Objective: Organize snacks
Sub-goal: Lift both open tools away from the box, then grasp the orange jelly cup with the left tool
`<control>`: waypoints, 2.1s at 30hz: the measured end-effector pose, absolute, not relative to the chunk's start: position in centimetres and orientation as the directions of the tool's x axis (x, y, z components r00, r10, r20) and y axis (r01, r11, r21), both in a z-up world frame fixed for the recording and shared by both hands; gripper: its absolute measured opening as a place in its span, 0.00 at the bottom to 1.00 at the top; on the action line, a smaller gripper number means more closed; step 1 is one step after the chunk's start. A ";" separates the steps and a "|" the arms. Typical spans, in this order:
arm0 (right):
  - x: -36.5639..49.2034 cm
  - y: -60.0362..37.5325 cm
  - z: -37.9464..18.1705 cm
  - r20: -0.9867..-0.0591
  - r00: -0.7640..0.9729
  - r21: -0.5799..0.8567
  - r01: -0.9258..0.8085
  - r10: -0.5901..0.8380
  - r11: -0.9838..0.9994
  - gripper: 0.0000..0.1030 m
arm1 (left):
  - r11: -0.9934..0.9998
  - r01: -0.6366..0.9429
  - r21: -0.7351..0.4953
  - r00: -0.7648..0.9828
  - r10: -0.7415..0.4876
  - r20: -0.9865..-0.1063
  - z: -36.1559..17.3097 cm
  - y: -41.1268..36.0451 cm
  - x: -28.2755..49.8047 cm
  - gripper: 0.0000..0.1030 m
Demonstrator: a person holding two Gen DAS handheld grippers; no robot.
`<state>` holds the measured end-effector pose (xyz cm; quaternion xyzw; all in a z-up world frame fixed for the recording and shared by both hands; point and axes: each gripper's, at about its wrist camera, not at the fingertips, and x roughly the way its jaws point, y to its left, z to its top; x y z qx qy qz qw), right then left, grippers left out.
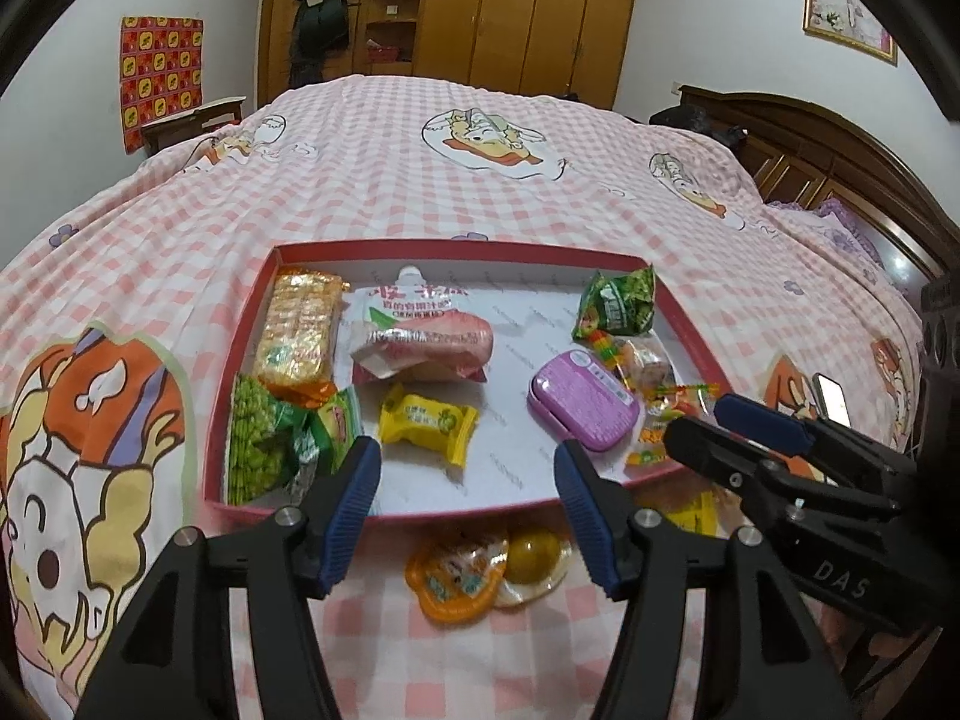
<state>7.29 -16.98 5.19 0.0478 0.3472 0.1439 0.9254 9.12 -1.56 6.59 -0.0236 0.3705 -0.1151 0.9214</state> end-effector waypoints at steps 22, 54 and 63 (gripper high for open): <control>4.3 -18.9 4.1 -0.663 0.694 0.158 -0.236 0.281 0.959 0.54 | 0.979 0.120 -0.162 0.678 -0.200 -0.708 5.5 1.3 6.5 0.62; 3.1 -19.1 3.2 -0.669 0.688 0.126 -0.267 0.281 0.955 0.54 | 0.988 0.092 -0.123 0.621 -0.154 -0.769 2.2 -0.5 7.8 0.48; 3.0 -19.3 3.6 -0.655 0.702 0.129 -0.262 0.280 0.956 0.54 | 0.986 0.107 -0.131 0.623 -0.170 -0.763 2.3 -0.5 7.6 0.37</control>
